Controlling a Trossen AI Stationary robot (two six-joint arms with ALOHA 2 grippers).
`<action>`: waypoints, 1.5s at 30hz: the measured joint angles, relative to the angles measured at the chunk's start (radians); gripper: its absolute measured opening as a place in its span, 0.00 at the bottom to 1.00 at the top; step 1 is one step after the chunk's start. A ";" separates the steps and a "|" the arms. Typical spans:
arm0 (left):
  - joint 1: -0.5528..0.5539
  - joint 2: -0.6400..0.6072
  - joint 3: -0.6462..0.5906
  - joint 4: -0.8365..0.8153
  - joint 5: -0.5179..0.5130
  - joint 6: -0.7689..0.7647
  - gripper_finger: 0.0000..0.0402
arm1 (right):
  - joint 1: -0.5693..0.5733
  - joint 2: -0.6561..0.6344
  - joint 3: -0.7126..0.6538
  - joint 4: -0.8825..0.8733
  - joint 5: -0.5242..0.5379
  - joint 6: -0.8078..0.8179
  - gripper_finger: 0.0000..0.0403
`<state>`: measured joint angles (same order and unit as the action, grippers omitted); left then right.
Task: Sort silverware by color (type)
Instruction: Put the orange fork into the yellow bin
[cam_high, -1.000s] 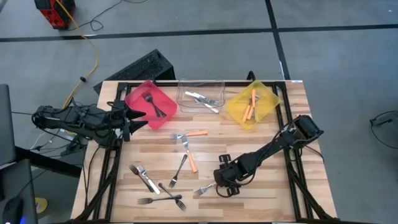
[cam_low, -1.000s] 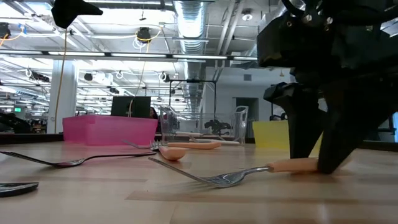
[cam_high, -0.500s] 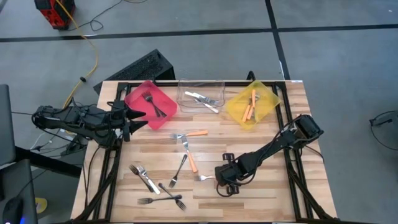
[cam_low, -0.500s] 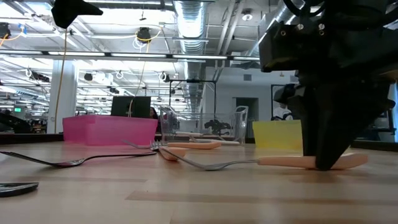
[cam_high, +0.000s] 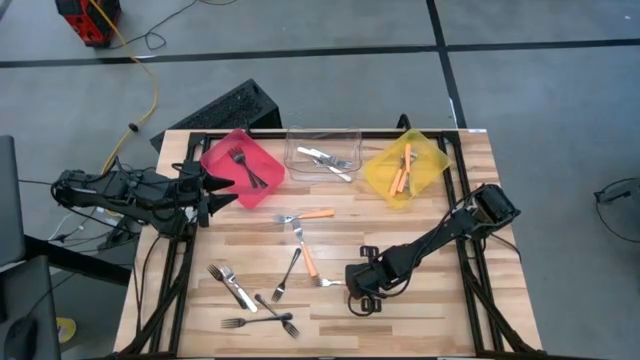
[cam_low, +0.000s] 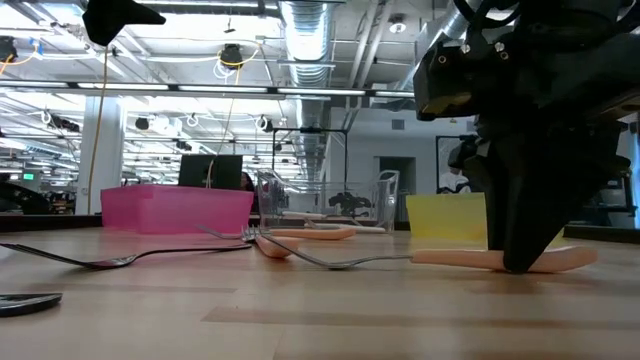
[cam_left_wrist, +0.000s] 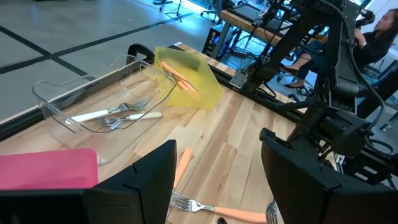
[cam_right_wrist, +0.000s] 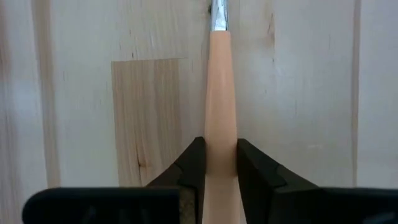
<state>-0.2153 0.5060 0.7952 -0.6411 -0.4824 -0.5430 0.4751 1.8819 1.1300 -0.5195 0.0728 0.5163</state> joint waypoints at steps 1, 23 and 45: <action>0.000 0.000 0.000 0.000 0.000 0.000 0.55 | 0.000 0.001 0.004 0.000 -0.001 0.000 0.22; 0.000 0.000 0.000 0.001 0.001 0.000 0.55 | 0.011 -0.135 0.024 -0.108 -0.025 0.059 0.22; 0.000 0.000 0.000 0.003 -0.003 0.000 0.55 | -0.269 -0.420 0.026 -0.478 0.136 0.606 0.22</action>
<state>-0.2153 0.5058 0.7952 -0.6384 -0.4858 -0.5432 0.2057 1.4624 1.1557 -0.9973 0.2087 1.1222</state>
